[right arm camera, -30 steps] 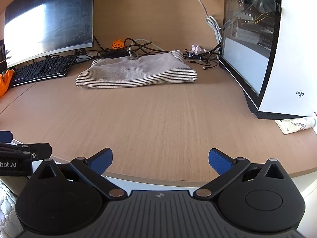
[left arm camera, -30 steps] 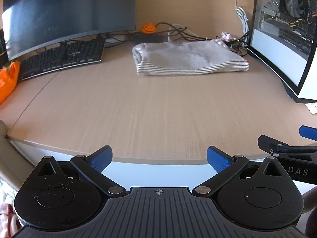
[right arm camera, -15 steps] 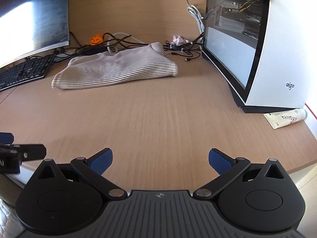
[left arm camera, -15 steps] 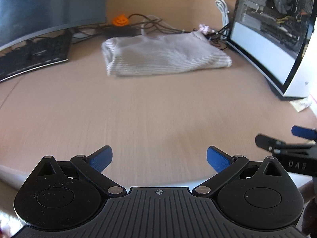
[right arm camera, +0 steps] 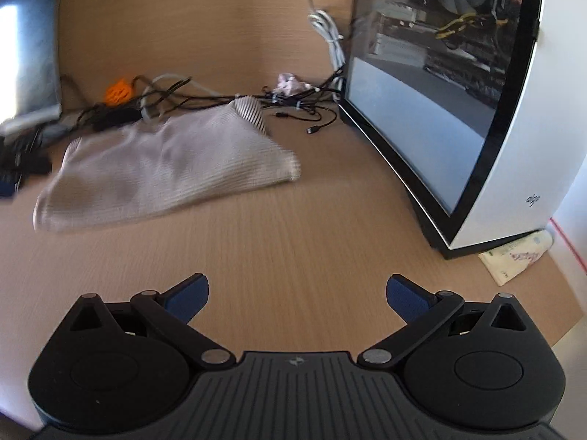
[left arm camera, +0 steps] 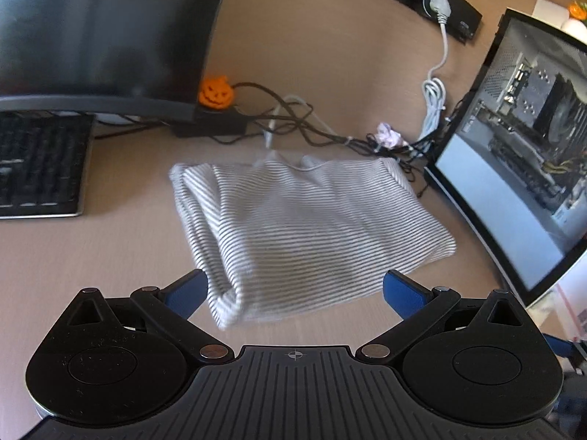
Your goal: Fold clothes
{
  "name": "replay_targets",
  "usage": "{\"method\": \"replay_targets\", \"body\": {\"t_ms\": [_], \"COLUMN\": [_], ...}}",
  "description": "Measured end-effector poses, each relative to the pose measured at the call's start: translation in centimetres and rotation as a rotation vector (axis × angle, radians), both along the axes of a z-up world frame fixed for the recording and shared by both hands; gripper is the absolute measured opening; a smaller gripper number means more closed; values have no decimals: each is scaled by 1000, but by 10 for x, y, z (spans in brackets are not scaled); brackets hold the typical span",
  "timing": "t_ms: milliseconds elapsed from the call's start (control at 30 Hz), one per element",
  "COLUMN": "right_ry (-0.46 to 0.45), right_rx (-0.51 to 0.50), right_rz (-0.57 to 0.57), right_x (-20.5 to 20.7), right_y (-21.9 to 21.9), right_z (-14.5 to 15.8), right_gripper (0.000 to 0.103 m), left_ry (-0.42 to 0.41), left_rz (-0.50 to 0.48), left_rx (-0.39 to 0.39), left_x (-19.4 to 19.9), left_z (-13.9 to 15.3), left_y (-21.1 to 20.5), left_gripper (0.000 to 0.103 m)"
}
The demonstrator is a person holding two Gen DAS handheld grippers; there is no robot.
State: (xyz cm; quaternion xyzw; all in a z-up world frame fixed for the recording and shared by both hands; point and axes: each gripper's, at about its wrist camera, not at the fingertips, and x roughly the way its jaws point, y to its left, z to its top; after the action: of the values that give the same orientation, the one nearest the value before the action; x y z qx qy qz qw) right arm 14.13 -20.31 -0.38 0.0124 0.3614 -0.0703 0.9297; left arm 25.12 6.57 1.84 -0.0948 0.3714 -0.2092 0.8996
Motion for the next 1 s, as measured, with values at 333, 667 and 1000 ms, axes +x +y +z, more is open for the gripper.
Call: {"method": "replay_targets", "body": {"t_ms": [333, 667, 1000], "right_ry": [1, -55, -16], "right_rx": [-45, -266, -362], "right_rz": [73, 217, 335], "right_x": [75, 210, 296], "right_y": [14, 17, 23], "right_z": [18, -2, -31], "right_gripper": [103, 103, 103], "left_ry": [40, 122, 246], "left_rz": [-46, -16, -51], "left_rx": [-53, -36, -54], "left_x": [34, 27, 66], "left_z": [-10, 0, -24], "left_y": [-3, -16, -53], "left_gripper": [103, 103, 103]}}
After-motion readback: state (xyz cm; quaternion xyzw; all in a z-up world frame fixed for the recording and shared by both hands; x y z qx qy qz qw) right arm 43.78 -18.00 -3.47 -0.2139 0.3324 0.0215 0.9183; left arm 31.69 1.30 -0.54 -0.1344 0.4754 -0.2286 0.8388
